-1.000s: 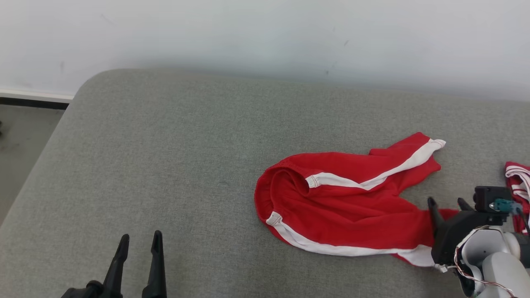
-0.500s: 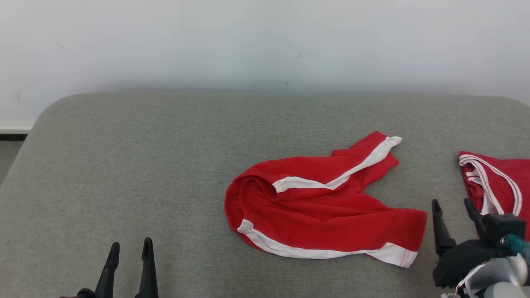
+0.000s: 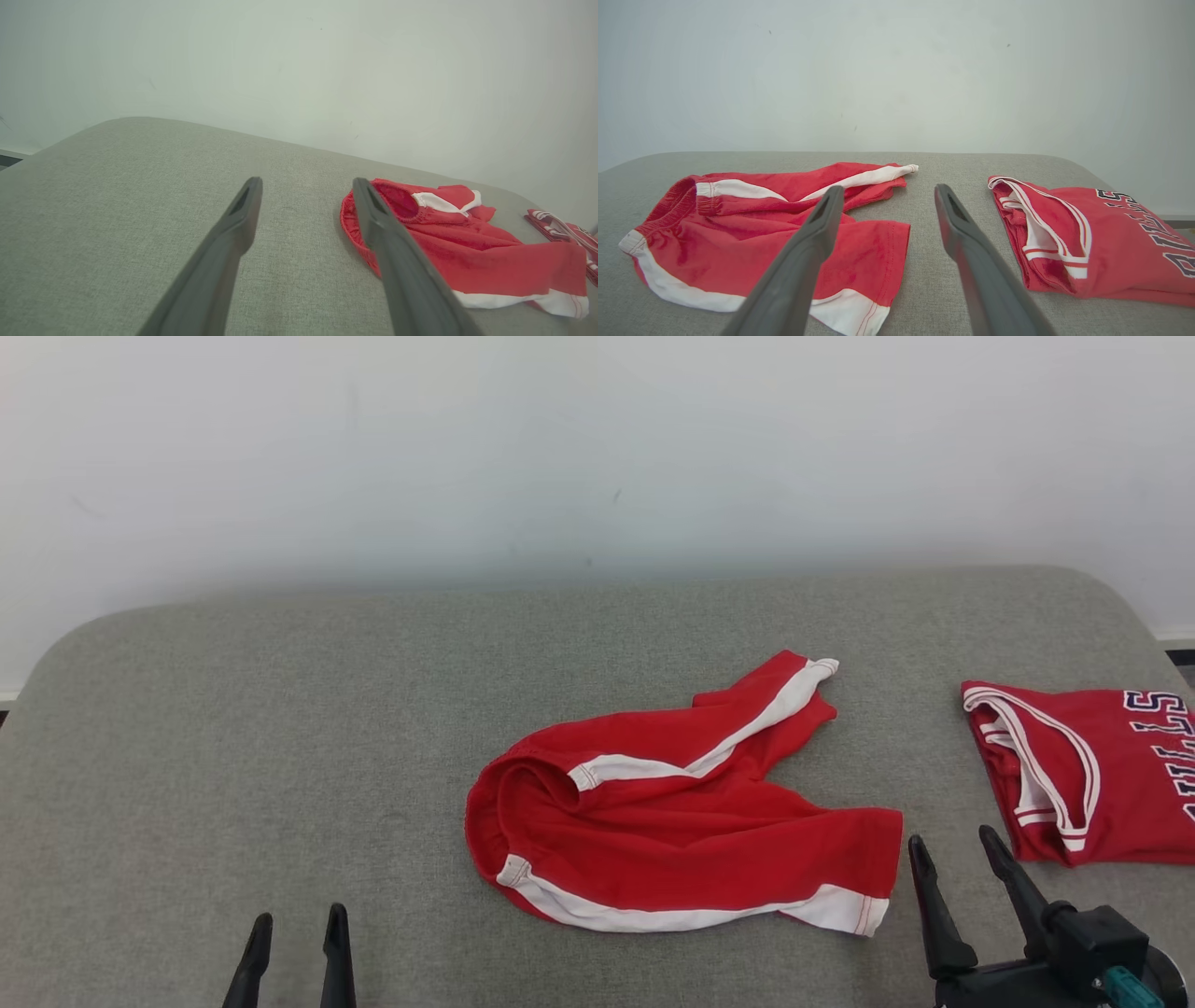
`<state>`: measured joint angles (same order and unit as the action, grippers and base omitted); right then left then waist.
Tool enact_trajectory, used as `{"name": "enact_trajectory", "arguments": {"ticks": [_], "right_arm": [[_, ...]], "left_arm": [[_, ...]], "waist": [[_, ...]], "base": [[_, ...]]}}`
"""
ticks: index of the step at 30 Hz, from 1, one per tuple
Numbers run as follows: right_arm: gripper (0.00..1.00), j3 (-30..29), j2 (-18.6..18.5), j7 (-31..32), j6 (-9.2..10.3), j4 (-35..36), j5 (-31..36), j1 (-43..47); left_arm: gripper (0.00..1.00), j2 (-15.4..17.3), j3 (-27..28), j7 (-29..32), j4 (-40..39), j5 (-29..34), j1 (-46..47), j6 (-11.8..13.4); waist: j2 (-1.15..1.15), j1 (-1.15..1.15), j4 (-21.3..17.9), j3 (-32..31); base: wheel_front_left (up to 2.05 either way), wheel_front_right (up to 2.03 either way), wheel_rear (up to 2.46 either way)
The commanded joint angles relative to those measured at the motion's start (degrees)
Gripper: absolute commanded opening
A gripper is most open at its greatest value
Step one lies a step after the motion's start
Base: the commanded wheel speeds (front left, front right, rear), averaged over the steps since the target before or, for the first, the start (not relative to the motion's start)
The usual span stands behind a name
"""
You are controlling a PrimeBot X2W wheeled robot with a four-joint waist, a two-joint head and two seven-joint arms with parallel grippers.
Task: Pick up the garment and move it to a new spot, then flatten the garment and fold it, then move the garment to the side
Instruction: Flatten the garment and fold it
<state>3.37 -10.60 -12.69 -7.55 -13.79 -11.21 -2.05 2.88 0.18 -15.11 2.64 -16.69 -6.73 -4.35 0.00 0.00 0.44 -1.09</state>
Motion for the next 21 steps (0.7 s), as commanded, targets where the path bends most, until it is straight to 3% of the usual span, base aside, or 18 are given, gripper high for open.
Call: {"name": "enact_trajectory", "arguments": {"ticks": [1, 21], "right_arm": [[1.0, 0.6, -0.5, -0.8, 0.14, 0.2, -0.6, 0.9], [1.0, 2.7, -0.5, -2.0, 0.14, -1.7, -1.8, 2.1]], "left_arm": [[1.0, 0.0, 0.2, 0.0, 0.3, 0.8, -1.1, 0.1], [1.0, 0.0, 0.6, 0.0, 2.5, 2.3, -1.6, -1.1]], "waist": [[0.0, 0.0, -0.7, -0.8], [0.0, 0.0, -3.2, -1.7]], "base": [[0.0, 0.0, 0.0], [0.0, 0.0, 0.0]]}}
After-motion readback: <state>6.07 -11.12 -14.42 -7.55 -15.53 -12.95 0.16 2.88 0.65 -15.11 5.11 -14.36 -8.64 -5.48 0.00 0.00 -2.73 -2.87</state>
